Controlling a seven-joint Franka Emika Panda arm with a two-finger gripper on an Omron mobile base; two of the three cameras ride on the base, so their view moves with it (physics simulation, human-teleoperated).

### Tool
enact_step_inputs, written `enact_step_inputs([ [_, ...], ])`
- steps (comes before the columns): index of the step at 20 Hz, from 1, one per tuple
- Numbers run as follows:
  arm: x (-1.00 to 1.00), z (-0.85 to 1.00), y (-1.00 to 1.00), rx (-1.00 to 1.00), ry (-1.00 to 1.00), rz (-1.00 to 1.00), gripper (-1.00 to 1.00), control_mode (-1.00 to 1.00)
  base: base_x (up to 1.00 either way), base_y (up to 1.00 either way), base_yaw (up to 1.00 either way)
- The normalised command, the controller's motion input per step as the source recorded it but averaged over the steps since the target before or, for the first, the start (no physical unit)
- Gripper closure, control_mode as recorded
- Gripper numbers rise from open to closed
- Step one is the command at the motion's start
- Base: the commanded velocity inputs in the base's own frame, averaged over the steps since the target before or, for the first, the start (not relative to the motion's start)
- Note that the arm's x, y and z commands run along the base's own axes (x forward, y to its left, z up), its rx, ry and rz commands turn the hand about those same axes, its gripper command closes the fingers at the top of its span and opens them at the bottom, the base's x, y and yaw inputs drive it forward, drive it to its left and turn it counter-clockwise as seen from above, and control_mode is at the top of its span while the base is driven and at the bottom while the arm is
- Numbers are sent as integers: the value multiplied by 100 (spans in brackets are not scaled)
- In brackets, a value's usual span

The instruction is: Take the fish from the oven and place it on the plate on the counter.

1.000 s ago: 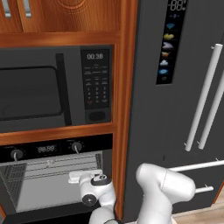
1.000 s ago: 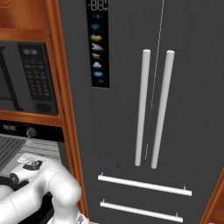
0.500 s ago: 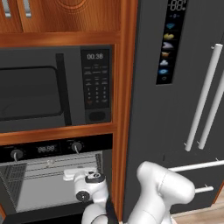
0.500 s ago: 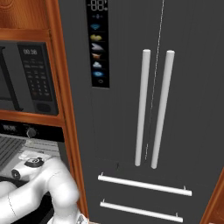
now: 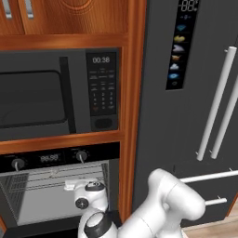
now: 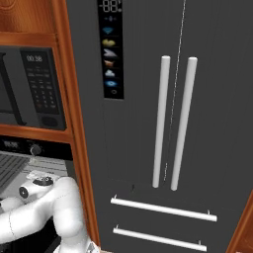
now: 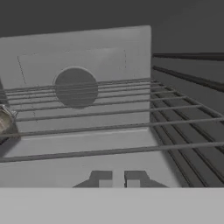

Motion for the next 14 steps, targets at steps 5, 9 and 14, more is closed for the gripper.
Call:
enact_step_inputs([
  [5, 28, -99, 20, 0, 15, 0, 100, -100, 0, 0, 0],
  [9, -7, -100, 13, 0, 18, 0, 100, -100, 0, 0, 0],
  [14, -83, -100, 5, -6, 38, 2, 100, -100, 0, 0, 0],
])
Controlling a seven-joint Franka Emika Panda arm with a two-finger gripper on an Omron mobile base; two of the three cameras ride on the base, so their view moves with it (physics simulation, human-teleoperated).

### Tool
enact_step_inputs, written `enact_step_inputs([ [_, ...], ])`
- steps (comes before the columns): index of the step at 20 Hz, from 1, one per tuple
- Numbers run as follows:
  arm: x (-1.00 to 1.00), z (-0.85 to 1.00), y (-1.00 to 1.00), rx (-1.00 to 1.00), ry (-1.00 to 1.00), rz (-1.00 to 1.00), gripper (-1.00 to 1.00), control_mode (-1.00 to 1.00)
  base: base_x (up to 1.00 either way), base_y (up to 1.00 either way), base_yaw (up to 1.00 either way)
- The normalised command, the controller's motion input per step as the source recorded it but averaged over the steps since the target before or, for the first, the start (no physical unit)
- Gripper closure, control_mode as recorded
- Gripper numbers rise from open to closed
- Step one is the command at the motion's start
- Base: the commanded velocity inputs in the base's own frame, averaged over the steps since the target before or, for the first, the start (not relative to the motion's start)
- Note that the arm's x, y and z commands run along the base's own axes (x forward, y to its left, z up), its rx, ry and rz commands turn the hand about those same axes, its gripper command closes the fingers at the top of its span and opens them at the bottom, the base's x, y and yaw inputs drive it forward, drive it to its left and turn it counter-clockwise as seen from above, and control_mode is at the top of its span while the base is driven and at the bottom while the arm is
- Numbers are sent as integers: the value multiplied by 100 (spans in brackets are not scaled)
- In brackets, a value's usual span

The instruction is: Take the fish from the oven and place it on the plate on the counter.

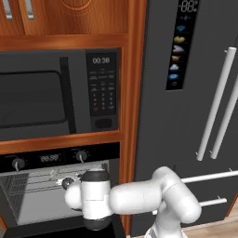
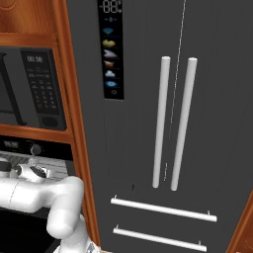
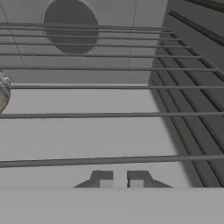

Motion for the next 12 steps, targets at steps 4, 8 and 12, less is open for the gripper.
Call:
enact_step_inputs([
  [4, -100, -100, 9, -8, 38, 6, 100, -100, 0, 0, 0],
  [8, -100, -100, 6, -8, 27, 5, 100, -100, 0, 0, 0],
  [12, -100, -100, 8, -10, 20, 4, 100, -100, 0, 0, 0],
])
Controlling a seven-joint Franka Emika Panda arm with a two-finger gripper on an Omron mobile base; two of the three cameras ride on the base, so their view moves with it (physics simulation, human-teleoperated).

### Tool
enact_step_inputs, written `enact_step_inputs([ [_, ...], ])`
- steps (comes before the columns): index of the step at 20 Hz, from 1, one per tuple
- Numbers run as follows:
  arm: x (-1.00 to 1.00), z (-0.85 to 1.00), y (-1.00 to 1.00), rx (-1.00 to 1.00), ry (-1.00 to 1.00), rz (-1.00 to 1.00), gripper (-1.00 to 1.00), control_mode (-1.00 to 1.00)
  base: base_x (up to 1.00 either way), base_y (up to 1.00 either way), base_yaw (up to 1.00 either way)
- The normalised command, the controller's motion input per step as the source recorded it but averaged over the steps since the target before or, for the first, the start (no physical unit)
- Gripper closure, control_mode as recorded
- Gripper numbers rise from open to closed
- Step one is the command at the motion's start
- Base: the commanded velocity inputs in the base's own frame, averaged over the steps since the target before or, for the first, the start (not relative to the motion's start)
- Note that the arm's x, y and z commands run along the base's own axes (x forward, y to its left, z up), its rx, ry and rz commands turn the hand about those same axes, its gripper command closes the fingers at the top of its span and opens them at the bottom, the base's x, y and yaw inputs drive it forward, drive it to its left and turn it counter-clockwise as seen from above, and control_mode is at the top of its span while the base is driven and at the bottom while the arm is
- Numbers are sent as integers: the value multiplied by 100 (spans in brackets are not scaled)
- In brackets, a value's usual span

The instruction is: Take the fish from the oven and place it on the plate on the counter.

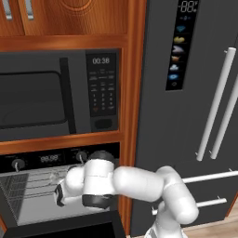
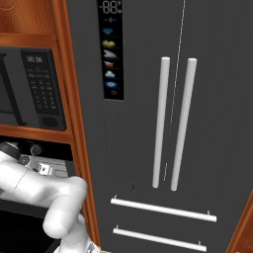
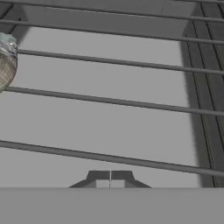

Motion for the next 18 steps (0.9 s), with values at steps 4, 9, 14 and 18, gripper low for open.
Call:
enact_step_inputs([
  [4, -100, -90, 3, -3, 24, 1, 100, -100, 0, 0, 0],
  [9, -100, -53, 0, 0, 42, 0, 100, -100, 0, 0, 0],
  [14, -100, 7, -29, 16, 79, 0, 100, -100, 0, 0, 0],
  [18, -100, 22, -26, 22, 71, 0, 100, -100, 0, 0, 0],
])
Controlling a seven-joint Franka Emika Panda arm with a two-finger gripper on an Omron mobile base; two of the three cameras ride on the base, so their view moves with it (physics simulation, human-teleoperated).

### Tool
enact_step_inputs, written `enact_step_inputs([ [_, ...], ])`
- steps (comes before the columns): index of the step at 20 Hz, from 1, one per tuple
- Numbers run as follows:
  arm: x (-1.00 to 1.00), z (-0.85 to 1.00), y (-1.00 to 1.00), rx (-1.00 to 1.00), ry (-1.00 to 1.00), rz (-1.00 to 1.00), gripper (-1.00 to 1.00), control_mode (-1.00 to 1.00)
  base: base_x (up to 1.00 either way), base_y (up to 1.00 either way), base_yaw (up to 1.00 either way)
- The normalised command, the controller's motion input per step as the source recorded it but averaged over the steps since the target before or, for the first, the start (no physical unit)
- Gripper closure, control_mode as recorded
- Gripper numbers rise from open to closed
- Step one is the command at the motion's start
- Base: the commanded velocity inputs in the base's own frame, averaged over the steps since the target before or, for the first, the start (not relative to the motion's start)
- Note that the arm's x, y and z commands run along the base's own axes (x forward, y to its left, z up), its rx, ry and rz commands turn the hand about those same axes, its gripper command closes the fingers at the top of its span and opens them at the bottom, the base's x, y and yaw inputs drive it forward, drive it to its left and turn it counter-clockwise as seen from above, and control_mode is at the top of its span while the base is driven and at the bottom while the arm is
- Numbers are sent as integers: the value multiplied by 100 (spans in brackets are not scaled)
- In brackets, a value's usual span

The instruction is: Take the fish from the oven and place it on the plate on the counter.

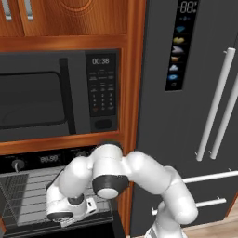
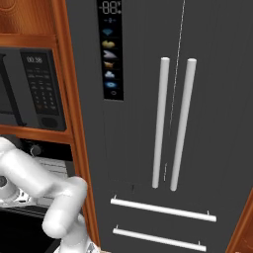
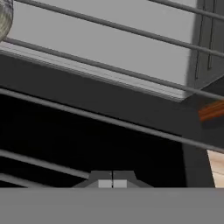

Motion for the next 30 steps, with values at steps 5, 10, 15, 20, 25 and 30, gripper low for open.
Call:
enact_step_inputs([
  [5, -58, 85, 0, 13, -12, -4, 100, -100, 0, 0, 0],
  [10, -10, 91, 22, 21, 0, -3, 100, -100, 0, 0, 0],
  [15, 0, 38, 74, 1, 5, -12, 100, -100, 0, 0, 0],
  [20, -16, 6, 69, 1, -16, -33, 100, -100, 0, 0, 0],
  [25, -1, 27, 48, 17, 11, -18, 100, -100, 0, 0, 0],
  [30, 0, 7, 28, 4, 25, 0, 100, -100, 0, 0, 0],
])
